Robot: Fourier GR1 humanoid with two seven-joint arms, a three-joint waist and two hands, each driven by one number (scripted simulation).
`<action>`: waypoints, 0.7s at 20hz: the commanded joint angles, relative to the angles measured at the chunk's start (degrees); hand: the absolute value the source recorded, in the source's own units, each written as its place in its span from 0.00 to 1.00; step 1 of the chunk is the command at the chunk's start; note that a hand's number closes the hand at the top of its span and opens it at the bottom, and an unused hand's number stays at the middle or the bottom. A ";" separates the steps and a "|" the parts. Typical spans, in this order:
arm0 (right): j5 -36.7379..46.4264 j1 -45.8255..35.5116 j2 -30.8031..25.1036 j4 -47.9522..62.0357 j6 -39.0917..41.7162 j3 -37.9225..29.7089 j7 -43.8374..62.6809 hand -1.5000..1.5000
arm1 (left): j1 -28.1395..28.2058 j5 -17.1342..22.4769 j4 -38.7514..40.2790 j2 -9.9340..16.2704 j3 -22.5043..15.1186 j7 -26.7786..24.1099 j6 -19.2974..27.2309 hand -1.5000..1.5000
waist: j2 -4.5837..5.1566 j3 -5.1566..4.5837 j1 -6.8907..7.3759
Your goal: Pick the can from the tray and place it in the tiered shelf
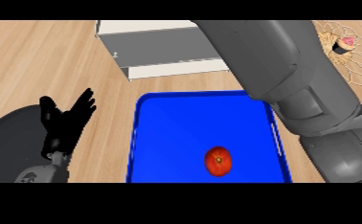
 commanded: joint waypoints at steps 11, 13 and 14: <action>0.79 -1.60 -0.19 12.01 -5.08 -4.95 -13.72 1.00 | 1.84 -1.75 0.64 -2.42 -1.23 -1.08 0.68 0.50 | 0.23 -0.15 0.36; 1.09 -5.06 -0.61 13.34 -2.35 -5.21 -10.97 1.00 | 2.60 -0.91 0.40 -1.19 -0.49 -1.26 -0.97 0.50 | 0.14 -0.16 0.47; 2.74 -4.34 -0.19 14.60 -2.53 -3.69 -12.11 1.00 | -0.92 -0.58 3.17 -0.97 0.75 -1.15 -0.64 0.50 | 0.32 -0.19 0.21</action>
